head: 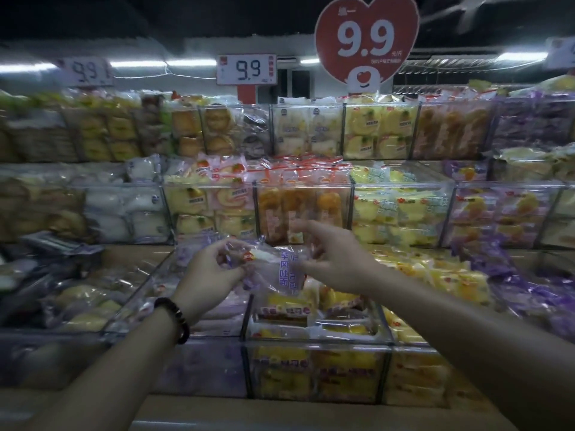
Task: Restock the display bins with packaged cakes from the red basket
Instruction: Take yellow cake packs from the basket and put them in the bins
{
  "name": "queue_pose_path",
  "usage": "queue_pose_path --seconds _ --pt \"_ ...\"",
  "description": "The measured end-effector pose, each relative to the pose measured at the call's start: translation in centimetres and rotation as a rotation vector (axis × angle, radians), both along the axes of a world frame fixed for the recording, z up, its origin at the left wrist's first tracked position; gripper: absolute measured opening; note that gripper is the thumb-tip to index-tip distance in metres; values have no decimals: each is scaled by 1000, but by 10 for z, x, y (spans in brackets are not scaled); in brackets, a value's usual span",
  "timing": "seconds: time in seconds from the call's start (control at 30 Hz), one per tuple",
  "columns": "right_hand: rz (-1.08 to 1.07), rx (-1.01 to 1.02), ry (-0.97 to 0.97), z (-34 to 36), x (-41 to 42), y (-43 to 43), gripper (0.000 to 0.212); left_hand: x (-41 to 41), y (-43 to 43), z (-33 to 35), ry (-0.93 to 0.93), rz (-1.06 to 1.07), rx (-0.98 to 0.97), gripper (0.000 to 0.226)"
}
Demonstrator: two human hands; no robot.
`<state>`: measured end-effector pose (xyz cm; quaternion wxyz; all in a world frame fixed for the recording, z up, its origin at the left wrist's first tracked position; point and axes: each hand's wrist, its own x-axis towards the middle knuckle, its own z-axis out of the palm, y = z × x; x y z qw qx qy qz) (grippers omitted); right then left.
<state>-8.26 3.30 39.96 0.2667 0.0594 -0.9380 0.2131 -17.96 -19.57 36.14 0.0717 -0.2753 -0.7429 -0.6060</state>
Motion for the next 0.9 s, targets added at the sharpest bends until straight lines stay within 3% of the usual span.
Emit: queue_pose_path --seconds 0.13,0.27,0.4,0.5,0.67,0.77,0.9 --pt "57 -139 -71 -6 -35 -42 67 -35 -22 -3 12 82 83 29" --pt "-25 -50 15 -18 -49 -49 46 -70 -33 1 -27 185 117 29" --pt "-126 175 10 -41 -38 -16 41 -110 -36 2 1 312 40 32" --pt "-182 166 31 -50 -39 1 34 -133 -28 0 42 379 -51 37" --pt "-179 187 30 -58 -55 -8 36 -146 -6 -15 193 598 -316 68" --pt "-204 242 42 -67 -61 -14 34 -134 6 -33 384 752 -418 53" --pt "-212 267 107 -75 -60 -17 24 -135 15 -44 249 596 -373 46"
